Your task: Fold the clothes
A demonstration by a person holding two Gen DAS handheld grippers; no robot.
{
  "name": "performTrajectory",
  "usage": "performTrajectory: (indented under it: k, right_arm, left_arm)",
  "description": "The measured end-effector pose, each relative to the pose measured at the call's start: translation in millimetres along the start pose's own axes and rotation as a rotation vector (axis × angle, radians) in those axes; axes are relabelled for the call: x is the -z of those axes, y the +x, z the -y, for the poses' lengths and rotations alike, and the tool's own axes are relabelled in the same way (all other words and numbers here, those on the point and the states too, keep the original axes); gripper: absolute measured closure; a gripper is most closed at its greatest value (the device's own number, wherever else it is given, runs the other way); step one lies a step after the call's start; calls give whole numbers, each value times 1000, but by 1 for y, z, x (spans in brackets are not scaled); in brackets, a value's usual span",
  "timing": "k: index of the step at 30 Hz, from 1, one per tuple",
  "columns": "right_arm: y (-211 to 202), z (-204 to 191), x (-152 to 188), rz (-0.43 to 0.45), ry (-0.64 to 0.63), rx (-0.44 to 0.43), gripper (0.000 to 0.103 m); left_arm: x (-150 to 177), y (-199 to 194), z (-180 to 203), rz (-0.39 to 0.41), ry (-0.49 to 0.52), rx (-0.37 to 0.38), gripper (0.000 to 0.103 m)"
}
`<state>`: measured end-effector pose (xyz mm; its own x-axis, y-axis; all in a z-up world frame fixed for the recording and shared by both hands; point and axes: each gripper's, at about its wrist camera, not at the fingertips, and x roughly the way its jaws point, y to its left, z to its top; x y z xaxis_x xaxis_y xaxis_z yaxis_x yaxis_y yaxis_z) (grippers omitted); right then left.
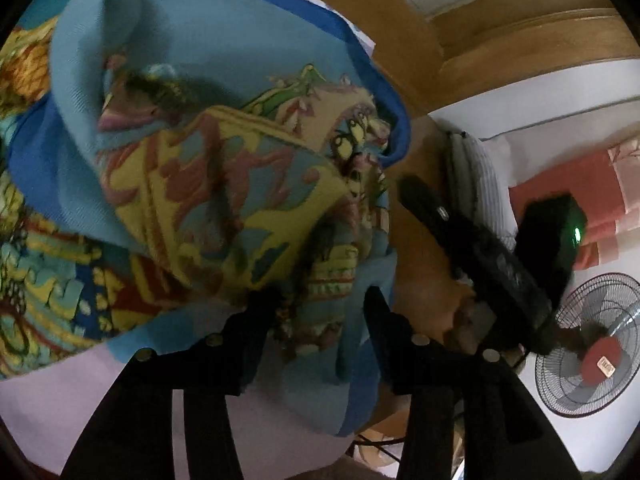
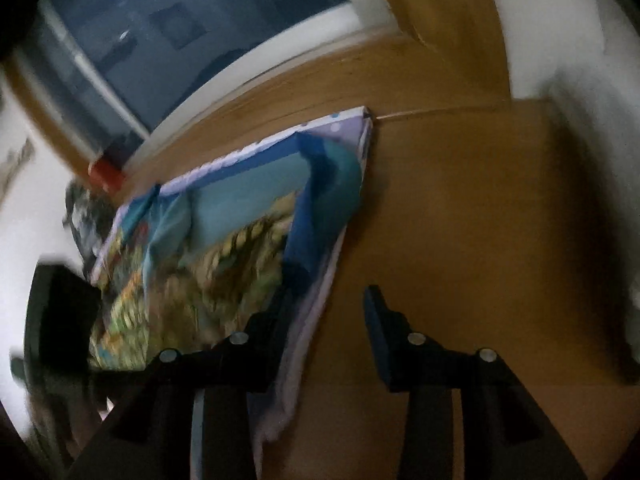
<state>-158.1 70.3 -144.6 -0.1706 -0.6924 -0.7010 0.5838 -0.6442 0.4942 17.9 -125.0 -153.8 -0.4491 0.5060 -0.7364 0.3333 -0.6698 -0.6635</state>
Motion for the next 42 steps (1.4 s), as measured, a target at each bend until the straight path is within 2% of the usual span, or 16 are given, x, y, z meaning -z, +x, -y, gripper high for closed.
performTrajectory:
  k: [2,4,5,6,7,9,13,18,22,28,32,35,36,39,40,42]
  right_arm:
    - [15,-4,-7,-21,12,-27,66]
    - [22,-14,-5,-23,-32,-5,66]
    - [26,-20,-4,-20,-63,10,66]
    - [32,-27,-4,-18,-95,26,75]
    - [35,-33,-3,-16,-124,43,100]
    - [28,-38,-3,-12,-137,66,101]
    - [-16,-43,-14,63,-115,-4,102]
    - [-62,-41,-45,147,-182,103,102]
    - [-71,-25,-74,183,-240,292,102]
    - [0,-1,-103,98,-412,637,102]
    - [8,3,-104,86,-424,663,101]
    - [13,6,-103,79,-430,676,96]
    - [14,7,-103,77,-432,680,87]
    - [11,7,-99,72,-441,670,49]
    - [3,4,-94,73,-448,647,42]
    - [-14,-2,-84,74,-460,600,41]
  left_arm:
    - [1,0,1,8,15,-8,59]
    - [3,0,2,16,39,-32,86]
    - [4,-2,4,19,56,-50,92]
    - [6,-5,6,28,66,-55,94]
    - [8,-14,9,47,77,-53,95]
    - [11,-33,17,85,99,-49,95]
    - [16,-102,43,209,189,-78,95]
    - [21,-160,75,285,265,-85,95]
    - [18,-160,88,249,278,-46,95]
    - [5,-109,103,115,291,-25,95]
    - [0,-68,113,-2,327,-38,89]
    - [3,-51,120,-65,357,-43,71]
    - [4,-46,122,-80,369,-47,68]
    - [6,-24,126,-137,393,-49,60]
    - [6,-14,126,-164,393,-44,59]
    - [4,7,127,-217,391,-34,59]
